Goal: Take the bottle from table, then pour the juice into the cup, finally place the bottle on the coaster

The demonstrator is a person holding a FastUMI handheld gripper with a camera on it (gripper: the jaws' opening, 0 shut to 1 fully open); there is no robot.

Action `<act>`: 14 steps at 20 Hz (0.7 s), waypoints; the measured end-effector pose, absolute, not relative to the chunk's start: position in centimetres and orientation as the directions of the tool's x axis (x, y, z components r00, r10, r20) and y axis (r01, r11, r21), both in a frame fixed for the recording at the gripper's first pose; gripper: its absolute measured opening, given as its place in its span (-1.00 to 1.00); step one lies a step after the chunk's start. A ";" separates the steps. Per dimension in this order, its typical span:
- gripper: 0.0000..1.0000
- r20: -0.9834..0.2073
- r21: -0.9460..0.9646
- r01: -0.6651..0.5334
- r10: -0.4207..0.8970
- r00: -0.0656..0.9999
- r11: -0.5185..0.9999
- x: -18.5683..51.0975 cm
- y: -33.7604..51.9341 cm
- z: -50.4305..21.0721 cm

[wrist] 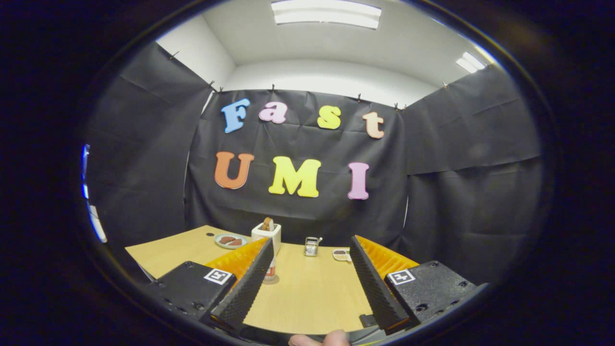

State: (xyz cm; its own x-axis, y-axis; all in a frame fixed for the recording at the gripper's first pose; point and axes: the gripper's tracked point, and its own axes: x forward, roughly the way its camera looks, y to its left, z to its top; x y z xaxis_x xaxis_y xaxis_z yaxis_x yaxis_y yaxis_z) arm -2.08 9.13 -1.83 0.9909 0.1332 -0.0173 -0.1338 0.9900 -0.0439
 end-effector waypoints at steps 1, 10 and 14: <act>1.00 -0.018 -0.042 -0.128 0.127 0.992 0.991 -2.3 9.0 -1.8; 1.00 -0.002 -0.021 -0.129 0.129 0.992 0.991 -2.8 9.9 -0.9; 1.00 0.006 -0.017 -0.129 0.129 0.992 0.992 -2.7 10.4 -0.8</act>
State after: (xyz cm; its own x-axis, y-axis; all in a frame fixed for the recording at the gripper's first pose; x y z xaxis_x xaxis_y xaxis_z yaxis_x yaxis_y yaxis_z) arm -2.66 10.44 -0.79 0.9916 0.1289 0.0064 -0.1288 0.9915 -0.0168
